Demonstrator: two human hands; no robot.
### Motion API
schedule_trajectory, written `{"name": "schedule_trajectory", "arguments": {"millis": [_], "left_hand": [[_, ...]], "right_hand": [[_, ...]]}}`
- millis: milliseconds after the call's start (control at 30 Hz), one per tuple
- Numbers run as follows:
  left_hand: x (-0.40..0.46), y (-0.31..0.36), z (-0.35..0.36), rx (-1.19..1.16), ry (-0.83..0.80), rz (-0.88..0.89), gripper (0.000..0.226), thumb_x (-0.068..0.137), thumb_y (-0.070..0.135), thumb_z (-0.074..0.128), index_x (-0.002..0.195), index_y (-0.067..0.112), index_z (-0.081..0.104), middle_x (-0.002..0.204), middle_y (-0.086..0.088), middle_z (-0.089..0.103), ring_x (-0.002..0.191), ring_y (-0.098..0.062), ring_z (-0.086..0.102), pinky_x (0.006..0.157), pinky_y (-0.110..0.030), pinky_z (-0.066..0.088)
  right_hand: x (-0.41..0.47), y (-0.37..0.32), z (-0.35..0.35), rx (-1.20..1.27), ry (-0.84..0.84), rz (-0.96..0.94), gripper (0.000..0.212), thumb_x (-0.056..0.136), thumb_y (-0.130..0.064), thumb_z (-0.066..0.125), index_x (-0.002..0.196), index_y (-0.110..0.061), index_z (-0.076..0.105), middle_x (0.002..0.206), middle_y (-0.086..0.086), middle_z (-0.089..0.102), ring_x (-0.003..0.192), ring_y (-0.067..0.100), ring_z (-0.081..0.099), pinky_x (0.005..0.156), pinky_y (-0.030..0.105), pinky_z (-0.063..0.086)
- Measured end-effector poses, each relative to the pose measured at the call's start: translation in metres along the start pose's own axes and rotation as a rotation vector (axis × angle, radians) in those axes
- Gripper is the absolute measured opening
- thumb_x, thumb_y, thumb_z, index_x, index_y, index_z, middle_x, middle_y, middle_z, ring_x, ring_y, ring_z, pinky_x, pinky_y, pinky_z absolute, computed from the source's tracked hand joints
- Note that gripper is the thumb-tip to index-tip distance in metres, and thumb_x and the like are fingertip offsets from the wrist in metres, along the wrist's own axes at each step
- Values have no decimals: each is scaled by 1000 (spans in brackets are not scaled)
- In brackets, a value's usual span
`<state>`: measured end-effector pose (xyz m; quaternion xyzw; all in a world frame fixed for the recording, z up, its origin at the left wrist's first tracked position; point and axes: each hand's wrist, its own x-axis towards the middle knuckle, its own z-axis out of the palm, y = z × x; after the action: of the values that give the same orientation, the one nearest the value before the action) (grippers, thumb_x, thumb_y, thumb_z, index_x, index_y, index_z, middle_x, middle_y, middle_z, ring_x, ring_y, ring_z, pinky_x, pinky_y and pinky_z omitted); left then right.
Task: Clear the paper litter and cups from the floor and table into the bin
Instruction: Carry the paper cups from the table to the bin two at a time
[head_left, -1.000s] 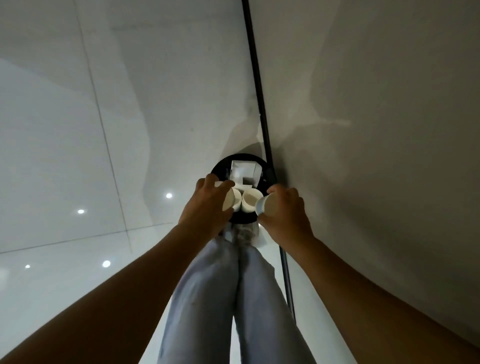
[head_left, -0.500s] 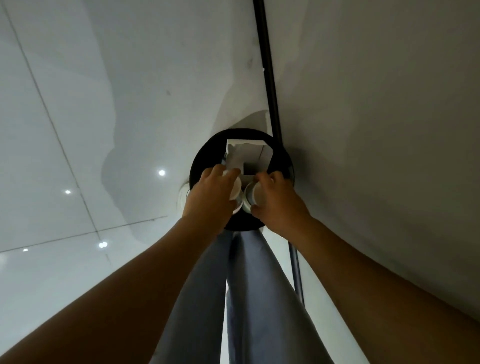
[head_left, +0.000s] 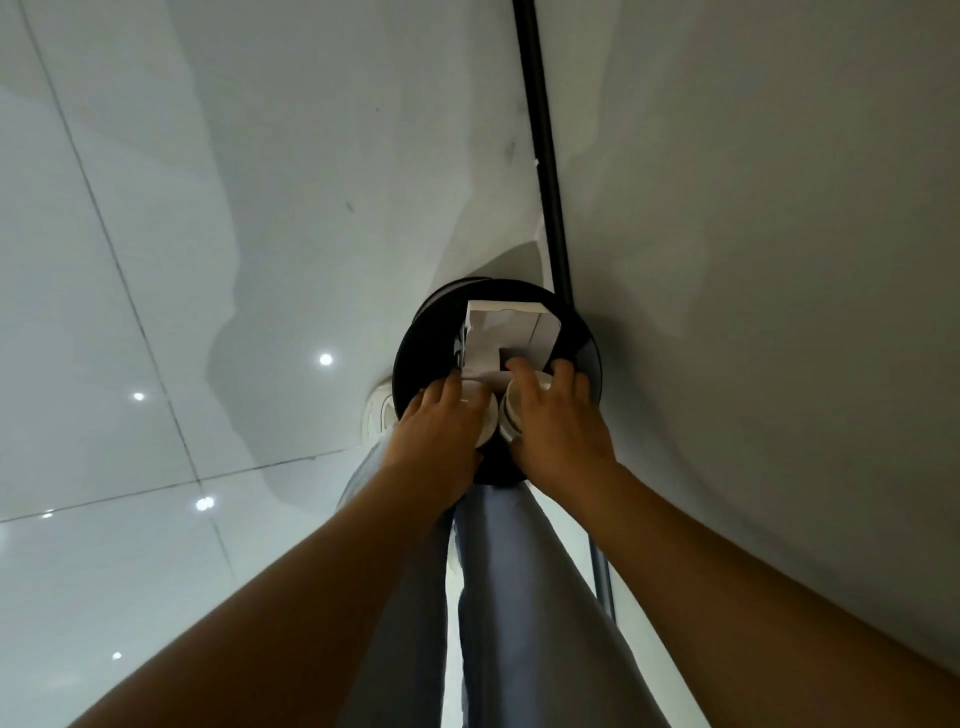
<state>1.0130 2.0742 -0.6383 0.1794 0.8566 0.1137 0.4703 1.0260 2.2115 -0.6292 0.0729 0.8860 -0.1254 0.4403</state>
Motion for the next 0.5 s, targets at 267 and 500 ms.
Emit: {"name": "schedule_trajectory", "arguments": {"millis": [267, 500], "left_hand": [[-91, -4, -64, -49, 124, -91, 61, 94, 35, 54, 146, 18, 26, 150, -8, 32, 140, -26, 30, 111, -35, 32], [-234, 14, -144, -27, 320, -192, 50, 95, 29, 50, 141, 14, 36, 143, -12, 40, 134, -28, 35, 111, -34, 28]], "right_hand": [[-78, -27, -63, -61, -72, -54, 65, 90, -30, 60, 144, -20, 24, 142, 14, 33, 127, 34, 37, 102, 43, 41], [-185, -95, -157, -223, 23, -245, 62, 90, -28, 58, 144, -21, 29, 140, 12, 36, 124, 35, 41, 93, 43, 43]]}}
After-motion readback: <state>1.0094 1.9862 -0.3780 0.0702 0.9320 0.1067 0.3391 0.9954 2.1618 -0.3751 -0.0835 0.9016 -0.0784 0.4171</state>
